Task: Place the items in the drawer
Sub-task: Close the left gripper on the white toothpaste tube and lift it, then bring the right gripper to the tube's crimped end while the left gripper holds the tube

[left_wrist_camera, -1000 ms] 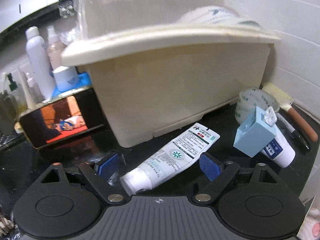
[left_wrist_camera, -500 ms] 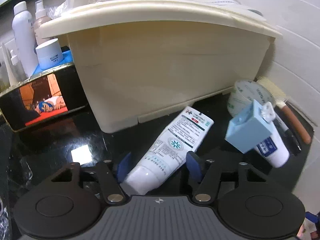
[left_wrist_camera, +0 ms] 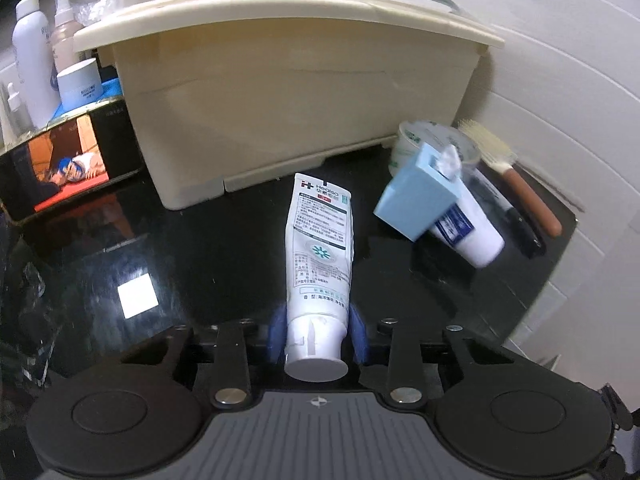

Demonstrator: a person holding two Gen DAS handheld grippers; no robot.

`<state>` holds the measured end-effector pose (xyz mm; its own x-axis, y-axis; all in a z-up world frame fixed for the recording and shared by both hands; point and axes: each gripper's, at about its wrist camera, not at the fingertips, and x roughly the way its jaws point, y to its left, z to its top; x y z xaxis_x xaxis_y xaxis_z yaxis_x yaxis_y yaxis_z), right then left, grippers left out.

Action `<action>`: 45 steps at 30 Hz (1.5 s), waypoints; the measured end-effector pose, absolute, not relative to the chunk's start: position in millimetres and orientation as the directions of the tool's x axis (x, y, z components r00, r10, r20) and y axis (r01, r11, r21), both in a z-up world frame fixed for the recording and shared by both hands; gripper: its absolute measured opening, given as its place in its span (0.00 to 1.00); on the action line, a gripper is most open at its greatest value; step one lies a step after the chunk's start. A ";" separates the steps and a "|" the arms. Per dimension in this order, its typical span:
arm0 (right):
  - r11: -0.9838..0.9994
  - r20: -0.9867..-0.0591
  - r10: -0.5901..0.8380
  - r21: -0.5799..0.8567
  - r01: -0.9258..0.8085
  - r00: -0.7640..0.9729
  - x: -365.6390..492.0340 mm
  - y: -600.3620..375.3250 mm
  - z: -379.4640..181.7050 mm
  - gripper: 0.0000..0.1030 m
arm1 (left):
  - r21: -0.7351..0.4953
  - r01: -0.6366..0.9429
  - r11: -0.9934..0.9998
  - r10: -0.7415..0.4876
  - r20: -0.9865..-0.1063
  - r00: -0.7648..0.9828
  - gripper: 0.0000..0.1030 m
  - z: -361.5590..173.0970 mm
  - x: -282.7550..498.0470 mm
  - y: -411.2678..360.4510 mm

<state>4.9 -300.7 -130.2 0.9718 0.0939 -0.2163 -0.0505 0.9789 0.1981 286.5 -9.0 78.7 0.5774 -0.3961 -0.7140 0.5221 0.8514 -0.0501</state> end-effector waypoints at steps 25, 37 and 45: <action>0.885 -0.298 0.329 0.428 -0.183 0.896 22.1 -299.9 -124.1 0.80 | -0.038 0.547 0.836 -0.408 -0.709 0.575 0.31 74.4 222.1 -12.6; 0.296 -0.018 0.653 0.926 -0.234 0.757 94.7 -301.3 -98.8 0.40 | -0.069 0.579 0.812 -0.451 -0.704 0.548 0.31 72.0 198.3 -17.4; 0.171 0.048 0.677 0.960 -0.220 0.734 149.4 -275.5 -80.9 0.31 | -0.089 0.615 0.783 -0.468 -0.736 0.490 0.31 52.5 184.4 -28.5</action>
